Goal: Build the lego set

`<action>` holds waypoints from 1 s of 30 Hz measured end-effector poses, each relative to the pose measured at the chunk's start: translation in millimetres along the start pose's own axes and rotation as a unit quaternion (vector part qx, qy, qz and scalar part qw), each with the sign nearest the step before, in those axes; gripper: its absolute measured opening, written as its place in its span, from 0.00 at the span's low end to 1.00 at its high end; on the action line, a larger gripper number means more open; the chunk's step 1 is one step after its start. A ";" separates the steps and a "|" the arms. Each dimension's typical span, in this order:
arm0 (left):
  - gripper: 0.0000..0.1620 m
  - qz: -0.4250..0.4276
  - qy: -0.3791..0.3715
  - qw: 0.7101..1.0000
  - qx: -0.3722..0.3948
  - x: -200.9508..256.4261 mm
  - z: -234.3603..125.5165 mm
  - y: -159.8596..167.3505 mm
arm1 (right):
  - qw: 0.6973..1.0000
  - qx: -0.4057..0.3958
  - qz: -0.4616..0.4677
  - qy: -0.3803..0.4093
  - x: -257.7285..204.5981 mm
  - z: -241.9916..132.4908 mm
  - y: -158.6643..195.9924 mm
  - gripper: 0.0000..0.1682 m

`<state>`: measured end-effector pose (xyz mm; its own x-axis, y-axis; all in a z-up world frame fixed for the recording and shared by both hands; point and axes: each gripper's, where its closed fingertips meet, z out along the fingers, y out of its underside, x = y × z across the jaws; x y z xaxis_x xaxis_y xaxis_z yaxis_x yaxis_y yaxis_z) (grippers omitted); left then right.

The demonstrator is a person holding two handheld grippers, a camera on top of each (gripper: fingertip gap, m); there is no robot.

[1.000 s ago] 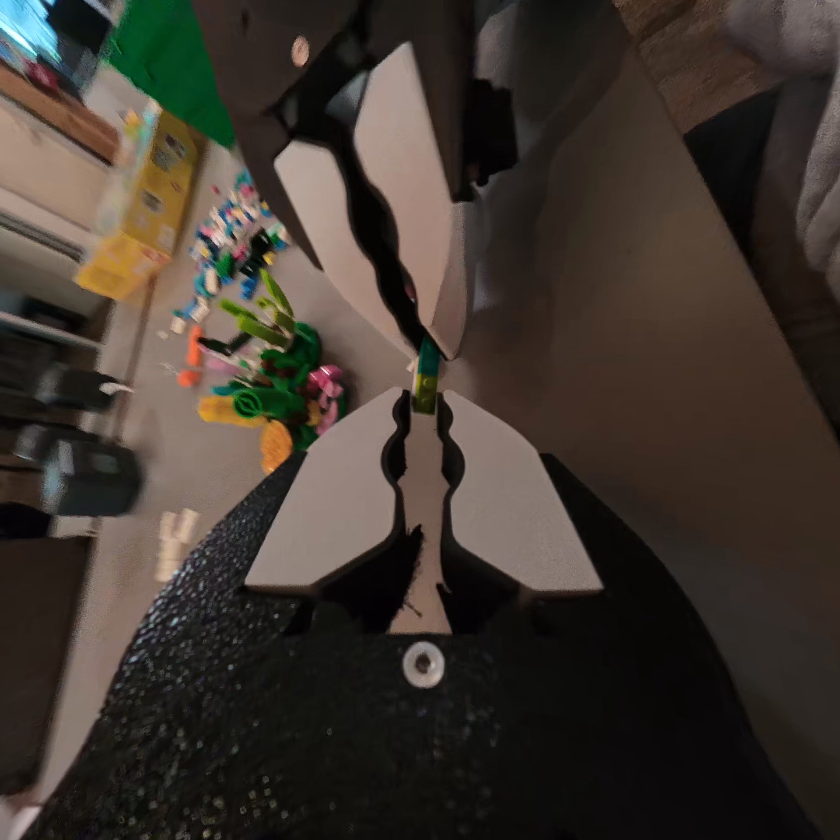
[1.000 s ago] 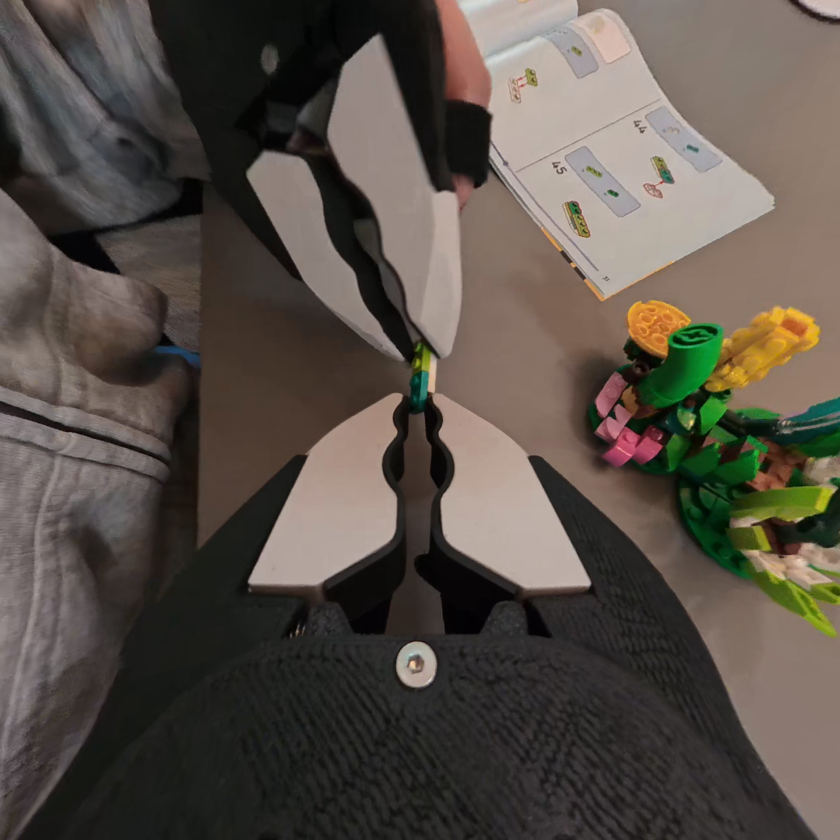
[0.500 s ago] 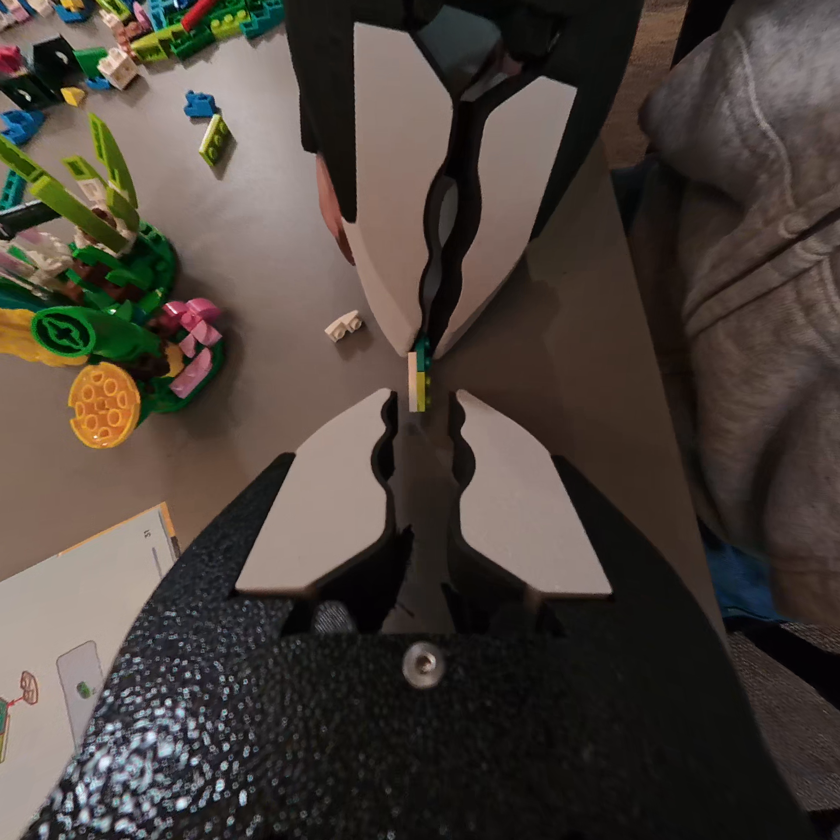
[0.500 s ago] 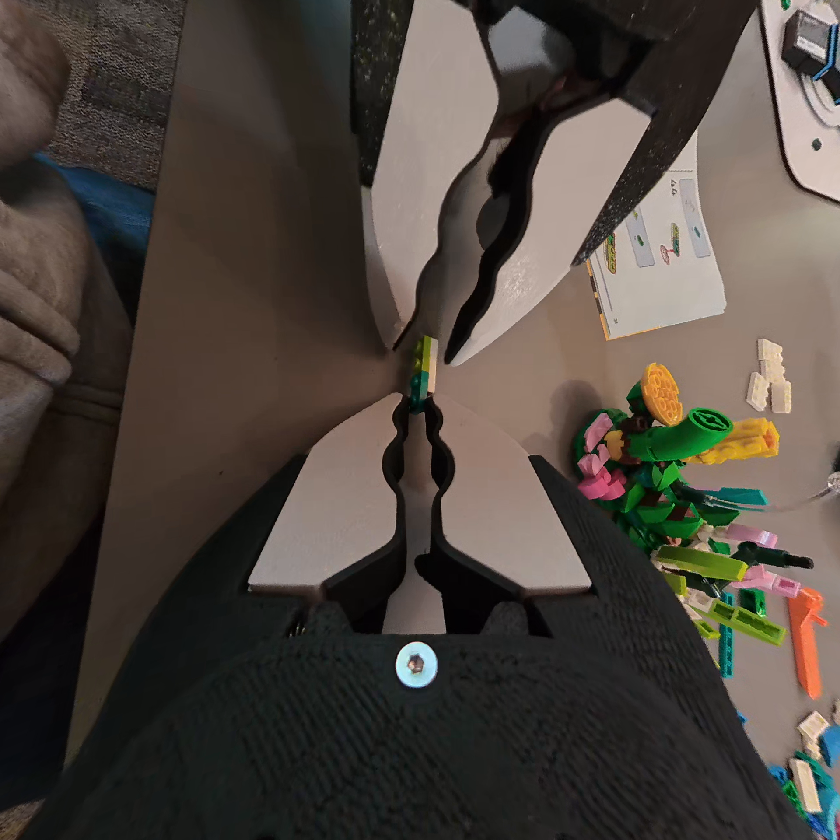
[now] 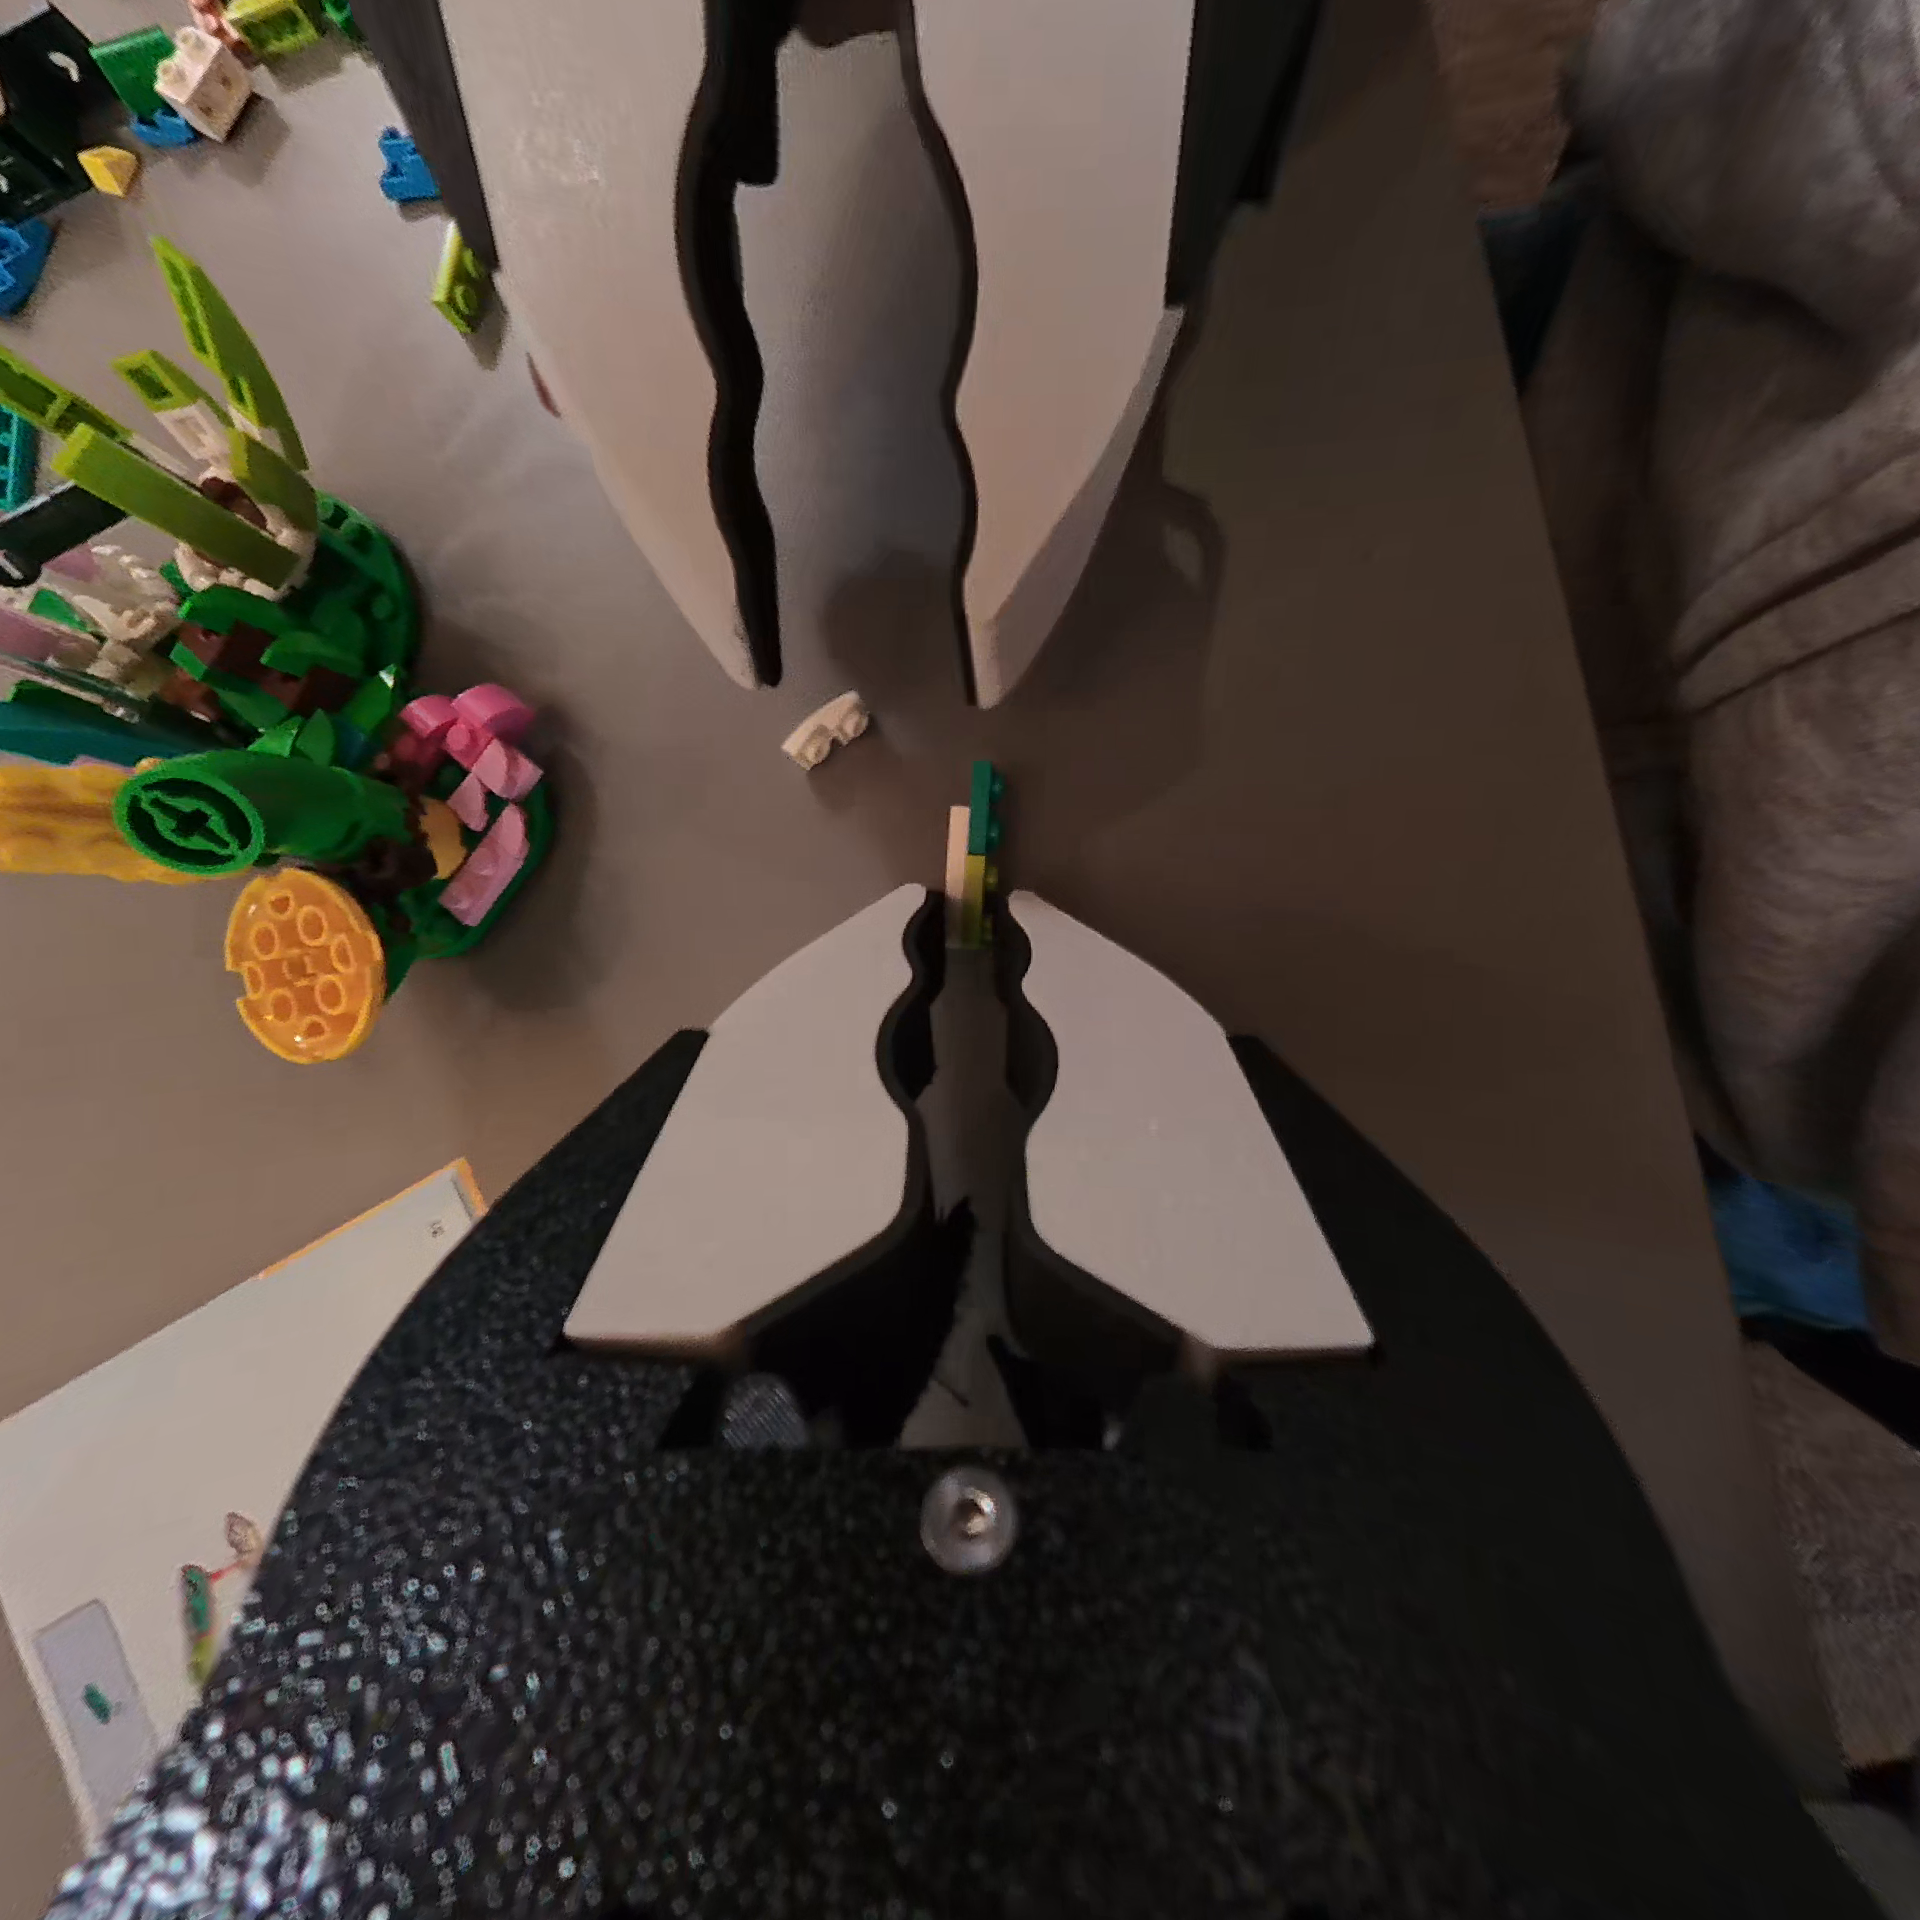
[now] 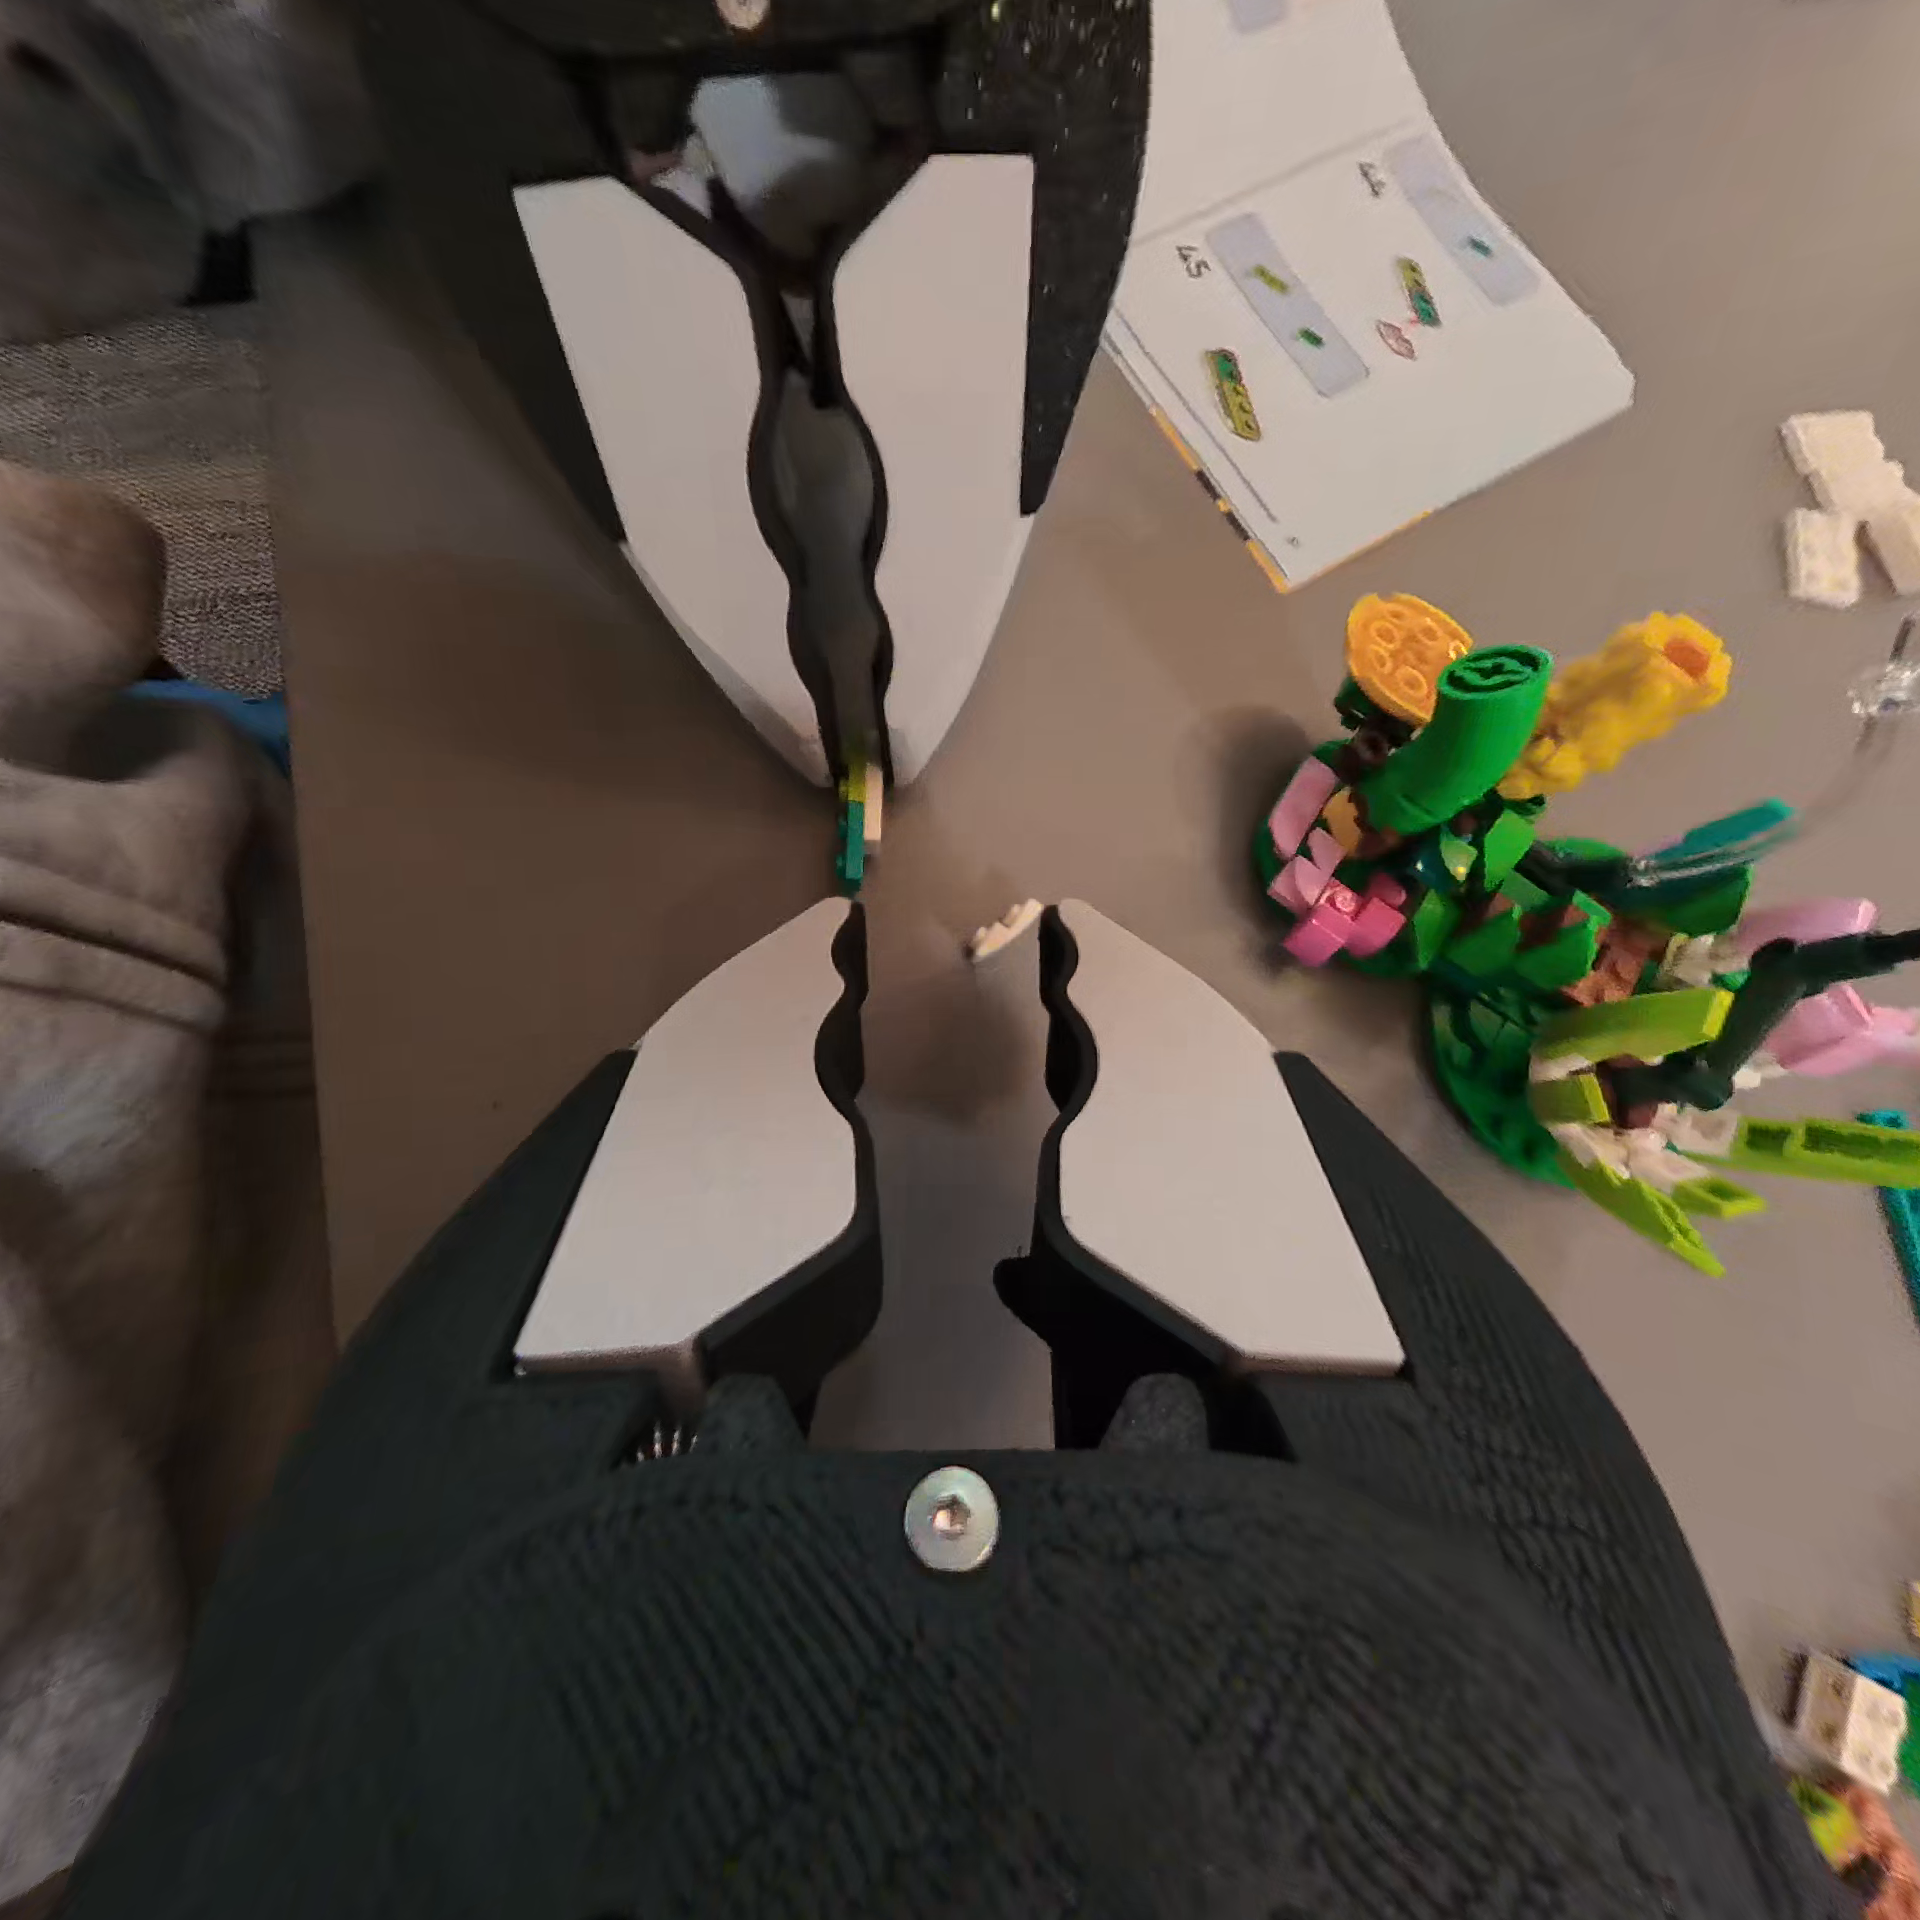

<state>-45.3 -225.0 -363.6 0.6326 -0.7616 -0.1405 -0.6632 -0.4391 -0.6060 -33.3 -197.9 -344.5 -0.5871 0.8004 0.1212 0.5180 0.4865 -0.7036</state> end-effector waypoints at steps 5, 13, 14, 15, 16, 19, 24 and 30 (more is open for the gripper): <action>0.05 0.033 0.034 0.999 -0.025 -8.7 -0.5 3.5 | 0.999 -0.034 0.040 -0.017 -2.3 7.6 6.2 0.22; 0.05 0.045 0.068 0.995 -0.048 -12.9 0.2 5.0 | 0.995 -0.060 0.070 -0.027 -5.3 14.7 10.7 0.22; 0.05 0.047 0.066 0.996 -0.048 -13.5 0.6 4.5 | 0.995 -0.060 0.069 -0.029 -5.9 15.3 10.2 0.22; 0.05 0.047 0.065 0.996 -0.050 -13.7 0.8 4.3 | 0.995 -0.060 0.067 -0.030 -6.3 15.6 9.6 0.21; 0.05 0.046 0.063 0.996 -0.051 -14.1 1.1 4.0 | 0.996 -0.060 0.065 -0.031 -6.4 16.1 9.1 0.21; 0.05 0.045 0.055 0.996 -0.057 -15.5 1.5 3.5 | 0.996 -0.058 0.058 -0.031 -6.6 17.4 7.4 0.20; 0.05 0.032 0.033 0.997 -0.066 -17.3 2.3 2.8 | 0.996 -0.059 0.055 -0.028 -6.7 17.7 6.5 0.20; 0.05 0.005 0.015 0.998 -0.063 -16.5 6.1 -2.3 | 0.998 -0.047 0.041 -0.030 -7.4 15.1 8.1 0.19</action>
<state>-51.8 -208.5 -364.7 0.6151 -0.7791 -0.1206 -0.7153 -0.4873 -0.5008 -34.2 -205.2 -361.6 -0.5749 0.8179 0.0223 0.6204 0.4535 -0.6399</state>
